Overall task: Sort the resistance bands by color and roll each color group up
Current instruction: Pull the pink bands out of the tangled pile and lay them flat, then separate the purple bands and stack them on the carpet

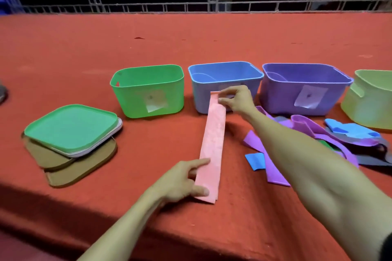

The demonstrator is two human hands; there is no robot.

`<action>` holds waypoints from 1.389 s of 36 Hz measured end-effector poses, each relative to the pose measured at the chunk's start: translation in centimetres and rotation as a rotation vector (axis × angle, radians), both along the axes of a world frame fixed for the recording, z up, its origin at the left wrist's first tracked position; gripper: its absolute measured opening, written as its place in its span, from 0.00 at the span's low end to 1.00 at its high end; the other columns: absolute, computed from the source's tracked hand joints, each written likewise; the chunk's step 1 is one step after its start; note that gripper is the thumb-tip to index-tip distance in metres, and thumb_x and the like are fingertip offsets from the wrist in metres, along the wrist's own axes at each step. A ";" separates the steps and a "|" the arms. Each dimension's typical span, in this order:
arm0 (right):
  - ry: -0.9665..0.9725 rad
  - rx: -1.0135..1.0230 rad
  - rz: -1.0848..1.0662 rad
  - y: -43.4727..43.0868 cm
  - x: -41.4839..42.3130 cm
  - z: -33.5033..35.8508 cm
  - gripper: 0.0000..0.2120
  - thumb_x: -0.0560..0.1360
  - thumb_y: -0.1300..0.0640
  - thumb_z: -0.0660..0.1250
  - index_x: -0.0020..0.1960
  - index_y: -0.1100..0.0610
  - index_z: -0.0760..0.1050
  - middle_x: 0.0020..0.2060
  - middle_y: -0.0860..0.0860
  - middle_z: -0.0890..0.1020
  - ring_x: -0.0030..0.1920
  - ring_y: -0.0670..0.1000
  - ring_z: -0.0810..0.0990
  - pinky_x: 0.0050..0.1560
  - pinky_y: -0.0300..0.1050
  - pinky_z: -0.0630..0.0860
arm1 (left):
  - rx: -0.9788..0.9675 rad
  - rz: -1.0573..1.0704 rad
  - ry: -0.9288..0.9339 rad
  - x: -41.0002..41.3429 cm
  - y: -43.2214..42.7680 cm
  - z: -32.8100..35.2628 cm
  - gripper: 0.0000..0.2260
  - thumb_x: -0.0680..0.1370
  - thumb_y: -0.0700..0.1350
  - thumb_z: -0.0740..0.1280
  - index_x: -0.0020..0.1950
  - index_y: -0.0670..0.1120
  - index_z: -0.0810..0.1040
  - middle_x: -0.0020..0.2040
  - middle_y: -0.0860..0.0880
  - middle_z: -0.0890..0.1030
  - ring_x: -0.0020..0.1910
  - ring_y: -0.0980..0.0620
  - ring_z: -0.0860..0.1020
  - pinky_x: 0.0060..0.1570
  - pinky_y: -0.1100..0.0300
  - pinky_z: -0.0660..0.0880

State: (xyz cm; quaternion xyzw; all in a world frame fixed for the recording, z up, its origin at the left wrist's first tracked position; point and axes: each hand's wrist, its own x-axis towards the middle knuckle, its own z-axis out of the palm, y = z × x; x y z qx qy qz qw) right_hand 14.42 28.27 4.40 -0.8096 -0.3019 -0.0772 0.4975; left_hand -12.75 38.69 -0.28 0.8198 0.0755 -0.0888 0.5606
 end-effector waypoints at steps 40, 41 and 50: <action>-0.026 -0.624 0.081 1.3 0.2 -6.2 0.28 0.68 0.39 0.72 0.61 0.52 0.77 0.52 0.54 0.73 0.54 0.55 0.74 0.59 0.47 0.69 | 0.829 -0.448 -0.107 2.9 2.1 -0.5 0.50 0.65 0.69 0.71 0.79 0.59 0.46 0.78 0.61 0.40 0.77 0.56 0.36 0.74 0.52 0.39; -0.032 -0.632 0.083 1.4 0.2 -6.4 0.27 0.68 0.39 0.72 0.62 0.53 0.77 0.54 0.55 0.73 0.56 0.56 0.74 0.62 0.49 0.68 | 0.843 -0.458 -0.093 3.1 2.1 -0.5 0.51 0.65 0.69 0.71 0.78 0.59 0.45 0.78 0.61 0.40 0.77 0.55 0.36 0.73 0.52 0.39; -0.062 -0.823 0.084 1.9 -0.7 -5.9 0.28 0.75 0.40 0.65 0.69 0.55 0.71 0.61 0.58 0.72 0.66 0.56 0.65 0.65 0.50 0.61 | 0.855 -0.465 -0.035 3.9 1.9 -0.3 0.50 0.63 0.69 0.73 0.77 0.61 0.49 0.78 0.62 0.44 0.77 0.55 0.38 0.74 0.51 0.40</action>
